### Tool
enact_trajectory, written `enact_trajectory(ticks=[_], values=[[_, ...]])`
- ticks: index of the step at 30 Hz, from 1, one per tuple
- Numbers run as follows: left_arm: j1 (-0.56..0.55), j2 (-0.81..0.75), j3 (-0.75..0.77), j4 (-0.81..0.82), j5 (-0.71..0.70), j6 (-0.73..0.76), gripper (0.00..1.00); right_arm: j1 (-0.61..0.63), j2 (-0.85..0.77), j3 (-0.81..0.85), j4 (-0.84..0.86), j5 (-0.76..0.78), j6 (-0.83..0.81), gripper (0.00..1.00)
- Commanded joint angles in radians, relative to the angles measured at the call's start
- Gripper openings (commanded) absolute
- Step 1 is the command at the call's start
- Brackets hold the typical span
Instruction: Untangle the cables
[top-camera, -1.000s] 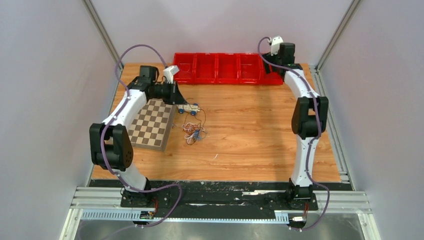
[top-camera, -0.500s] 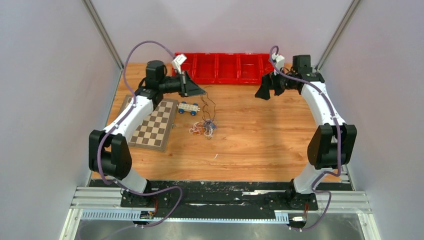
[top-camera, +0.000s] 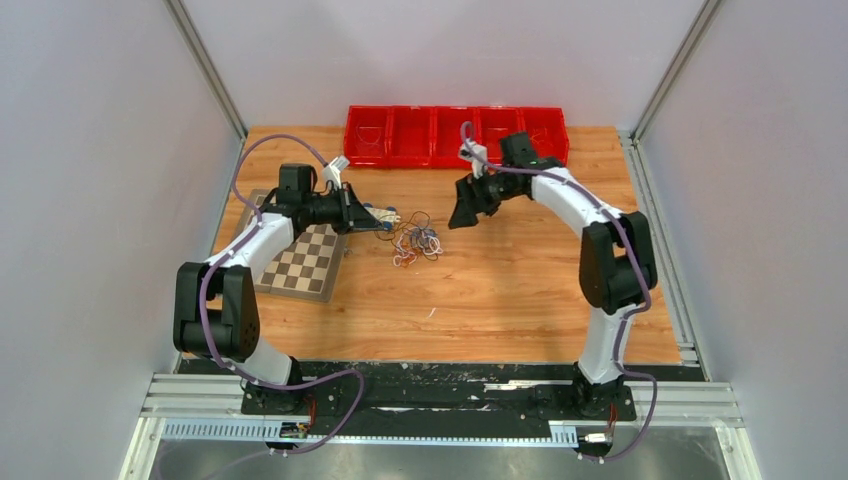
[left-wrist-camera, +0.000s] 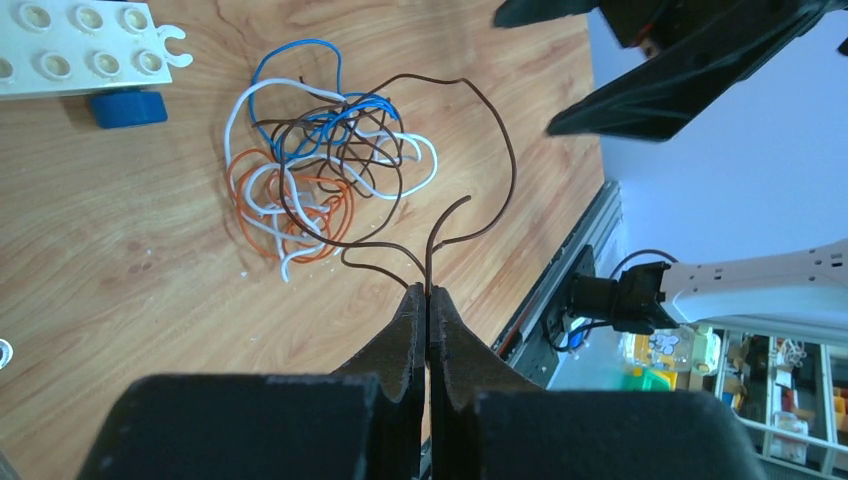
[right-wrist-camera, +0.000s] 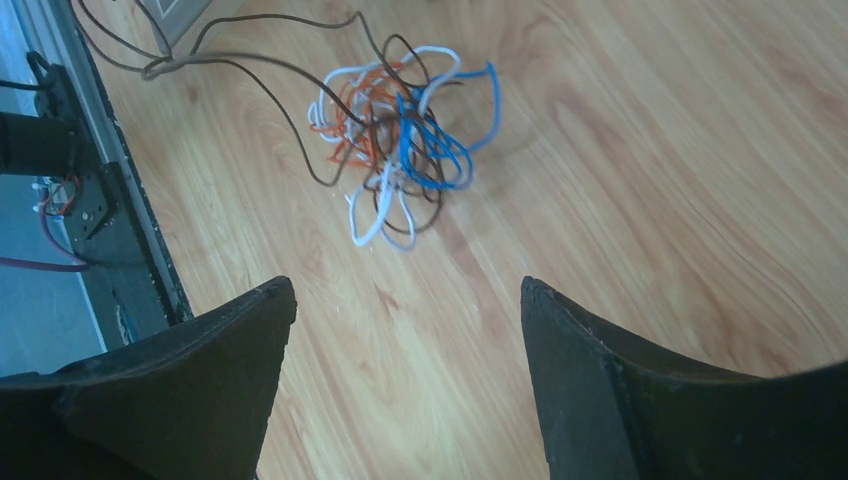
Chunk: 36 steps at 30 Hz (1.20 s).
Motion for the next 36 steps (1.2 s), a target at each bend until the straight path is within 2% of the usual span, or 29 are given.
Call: enact_trajectory(ticks=[1,7,10,15,16,18,19,23,28,36], values=[[0.005,-0.031,0.037,-0.008,-0.003,0.056,0.0,0.113,0.056,0.059,0.138,0.075,0.041,0.81],[0.007,-0.022,0.049,-0.008,0.003,0.054,0.0,0.191,0.12,0.03,0.263,0.228,0.069,0.8],[0.011,-0.016,0.062,-0.014,0.007,0.057,0.0,0.204,0.174,0.044,0.287,0.311,0.094,0.73],[0.064,-0.022,0.077,-0.051,0.008,0.08,0.0,0.19,0.179,0.003,0.287,0.35,0.071,0.44],[0.076,-0.025,0.076,-0.061,0.005,0.084,0.0,0.185,0.159,-0.018,0.287,0.337,0.063,0.33],[0.114,-0.033,0.078,-0.085,0.0,0.106,0.0,0.171,0.127,-0.059,0.285,0.322,0.044,0.04],[0.137,-0.039,0.078,-0.095,-0.003,0.131,0.0,0.163,0.11,-0.077,0.281,0.317,0.035,0.0],[0.192,-0.066,0.073,-0.166,-0.034,0.202,0.0,0.118,0.032,-0.121,0.239,0.294,-0.009,0.0],[0.27,-0.099,0.045,-0.213,-0.14,0.282,0.0,0.055,-0.068,-0.157,0.165,0.274,-0.086,0.0],[0.326,-0.125,0.012,-0.262,-0.228,0.37,0.0,-0.01,-0.157,-0.16,0.09,0.298,-0.147,0.0]])
